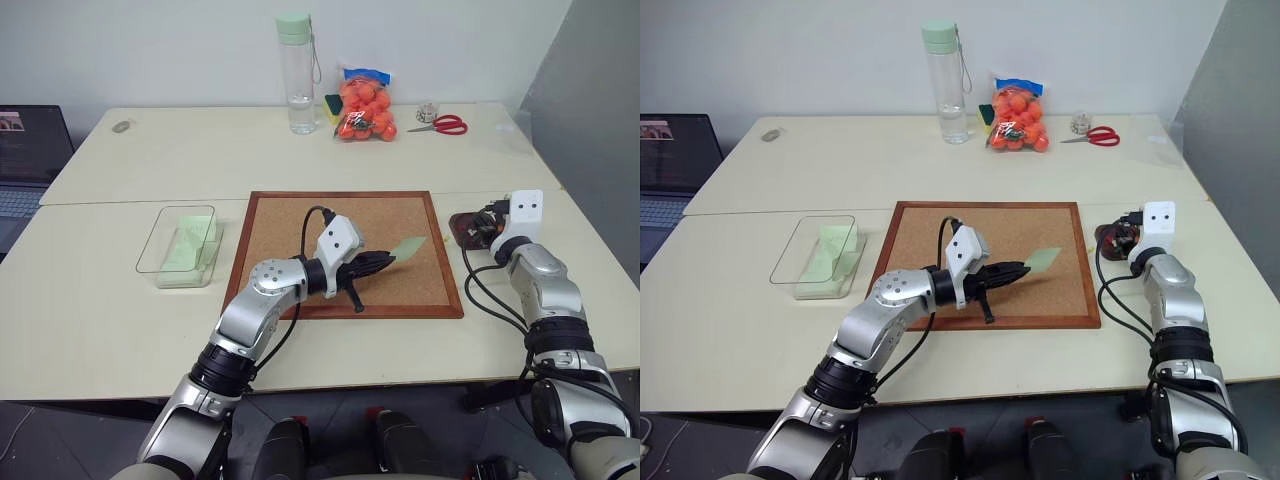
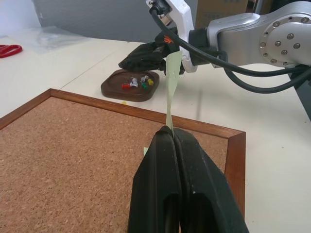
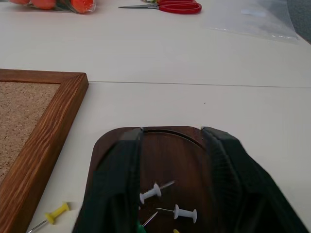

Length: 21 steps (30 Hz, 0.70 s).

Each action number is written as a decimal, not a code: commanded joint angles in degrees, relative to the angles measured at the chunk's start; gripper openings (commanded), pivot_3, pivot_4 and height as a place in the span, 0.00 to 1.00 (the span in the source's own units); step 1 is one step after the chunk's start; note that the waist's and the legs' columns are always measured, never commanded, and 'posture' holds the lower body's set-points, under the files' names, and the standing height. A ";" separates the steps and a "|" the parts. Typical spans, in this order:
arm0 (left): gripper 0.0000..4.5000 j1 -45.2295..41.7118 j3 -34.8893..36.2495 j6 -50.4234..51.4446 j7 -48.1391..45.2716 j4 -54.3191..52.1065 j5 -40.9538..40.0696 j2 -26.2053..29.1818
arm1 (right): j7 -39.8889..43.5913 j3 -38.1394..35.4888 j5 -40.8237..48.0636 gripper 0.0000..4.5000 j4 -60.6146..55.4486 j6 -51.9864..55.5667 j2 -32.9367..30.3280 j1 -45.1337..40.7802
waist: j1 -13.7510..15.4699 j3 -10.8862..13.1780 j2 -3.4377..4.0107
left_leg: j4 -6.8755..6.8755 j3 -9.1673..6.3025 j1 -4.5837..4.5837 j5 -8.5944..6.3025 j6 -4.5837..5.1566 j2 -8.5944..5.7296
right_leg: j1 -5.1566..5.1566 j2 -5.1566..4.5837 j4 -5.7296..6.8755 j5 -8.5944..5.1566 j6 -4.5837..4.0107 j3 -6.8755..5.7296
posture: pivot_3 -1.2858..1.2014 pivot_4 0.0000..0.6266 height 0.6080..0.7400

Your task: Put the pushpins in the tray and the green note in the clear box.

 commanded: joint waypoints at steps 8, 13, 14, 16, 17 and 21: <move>0.00 -1.00 1.34 -0.91 -0.50 -1.67 0.49 -0.23 | 2.95 -0.18 0.38 0.92 -7.16 -3.75 -0.69 1.54 | 0.00 0.00 0.00 | 0.00 0.00 0.00 0.00 0.00 0.00 | 0.00 0.00 0.00 -0.02 0.04 0.00 | 0.52 0.24 1.00; 0.00 -0.95 2.46 -1.27 0.91 -0.62 1.30 -0.08 | 12.58 2.37 3.94 0.92 -21.14 -3.94 -0.60 8.93 | 0.07 0.00 0.00 | -0.02 -0.03 -0.02 0.00 0.00 0.05 | -0.01 0.00 -0.02 -0.13 0.22 -0.02 | 0.52 0.24 1.00; 0.00 -1.04 2.85 -1.48 1.50 -0.21 1.76 -0.06 | 14.87 3.15 4.90 0.92 -24.16 -3.01 -0.93 10.61 | 0.03 0.00 0.00 | -0.02 -0.03 -0.02 0.00 0.00 0.07 | -0.01 0.00 -0.02 -0.13 0.22 -0.02 | 0.52 0.24 1.00; 0.00 -1.20 4.09 -2.15 3.21 0.73 2.75 -0.13 | 18.73 4.68 6.63 0.92 -29.85 -1.38 -1.67 13.70 | 0.04 0.00 0.00 | -0.01 -0.03 -0.01 0.00 0.00 0.09 | 0.00 0.00 -0.01 -0.13 0.23 -0.01 | 0.52 0.24 1.00; 0.00 -1.27 4.99 -2.21 4.37 1.15 3.05 -0.20 | 20.31 5.32 7.54 0.92 -32.58 -0.60 -1.92 15.04 | 0.07 0.00 0.00 | -0.01 -0.03 -0.01 0.00 0.00 0.09 | 0.00 0.00 -0.01 -0.14 0.23 -0.01 | 0.52 0.24 1.00; 0.00 -1.17 10.40 0.28 12.19 0.69 3.84 -0.68 | 25.16 8.15 11.21 0.92 -43.10 3.41 -2.78 19.81 | 0.09 0.00 0.00 | 0.01 -0.03 0.00 0.00 0.00 0.10 | 0.00 0.00 -0.02 -0.14 0.25 0.00 | 0.52 0.24 1.00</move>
